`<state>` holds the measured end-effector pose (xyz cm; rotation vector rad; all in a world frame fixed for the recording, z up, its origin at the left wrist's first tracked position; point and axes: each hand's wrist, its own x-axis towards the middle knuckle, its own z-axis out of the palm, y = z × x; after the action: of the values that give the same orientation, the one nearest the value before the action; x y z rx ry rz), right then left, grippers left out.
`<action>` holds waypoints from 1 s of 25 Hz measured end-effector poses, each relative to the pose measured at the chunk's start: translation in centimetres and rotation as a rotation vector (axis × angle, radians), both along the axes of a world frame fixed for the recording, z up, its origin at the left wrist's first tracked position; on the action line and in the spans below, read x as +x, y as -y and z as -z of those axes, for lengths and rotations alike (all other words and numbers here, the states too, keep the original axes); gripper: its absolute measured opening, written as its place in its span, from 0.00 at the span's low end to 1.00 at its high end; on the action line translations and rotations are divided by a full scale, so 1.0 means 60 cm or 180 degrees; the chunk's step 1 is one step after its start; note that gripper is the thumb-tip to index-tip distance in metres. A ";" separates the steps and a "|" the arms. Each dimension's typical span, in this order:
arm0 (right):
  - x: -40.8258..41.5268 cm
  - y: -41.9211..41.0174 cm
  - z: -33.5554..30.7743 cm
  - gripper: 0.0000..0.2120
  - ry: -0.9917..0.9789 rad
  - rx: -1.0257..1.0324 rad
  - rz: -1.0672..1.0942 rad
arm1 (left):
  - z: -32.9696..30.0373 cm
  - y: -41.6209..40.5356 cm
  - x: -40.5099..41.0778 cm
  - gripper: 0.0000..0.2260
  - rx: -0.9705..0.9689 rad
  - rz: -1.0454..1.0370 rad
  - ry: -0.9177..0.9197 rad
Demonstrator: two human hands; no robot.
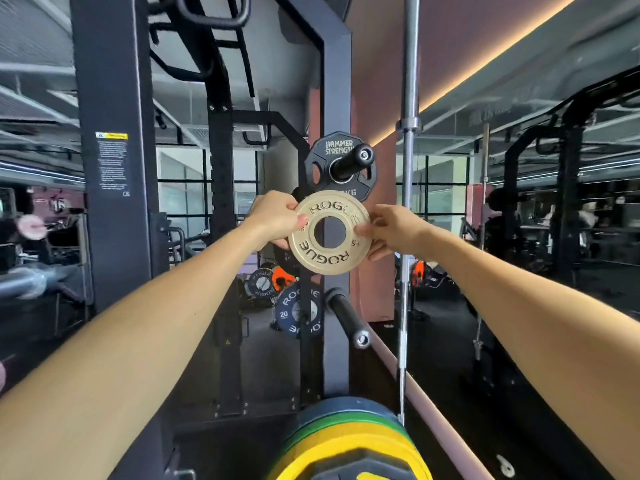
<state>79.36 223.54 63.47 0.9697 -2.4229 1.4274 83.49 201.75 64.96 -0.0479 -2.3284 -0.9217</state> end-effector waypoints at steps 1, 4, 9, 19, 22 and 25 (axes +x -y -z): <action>-0.010 -0.012 -0.003 0.06 0.0012 -0.0019 -0.0017 | -0.004 -0.012 -0.006 0.06 0.0027 0.0005 0.0008; -0.049 -0.061 -0.033 0.10 -0.0066 -0.0026 -0.0094 | -0.026 -0.062 -0.031 0.07 0.0075 -0.0058 -0.0094; -0.095 -0.092 -0.111 0.08 -0.0374 -0.0146 -0.0131 | -0.102 -0.100 -0.053 0.04 0.0052 -0.0157 -0.0395; -0.180 -0.095 -0.202 0.08 -0.0593 -0.0309 -0.0066 | -0.199 -0.121 -0.135 0.03 -0.0106 -0.0320 -0.0761; -0.228 -0.075 -0.197 0.10 -0.0614 -0.0347 -0.0019 | -0.195 -0.107 -0.171 0.03 -0.0079 -0.0421 -0.0773; -0.274 -0.056 -0.197 0.10 -0.0564 -0.0476 0.0014 | -0.192 -0.090 -0.221 0.06 -0.0136 -0.0544 -0.0829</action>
<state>62.89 226.93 75.29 1.0088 -2.1587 1.4319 70.21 207.17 76.46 0.0130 -2.0750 -0.7343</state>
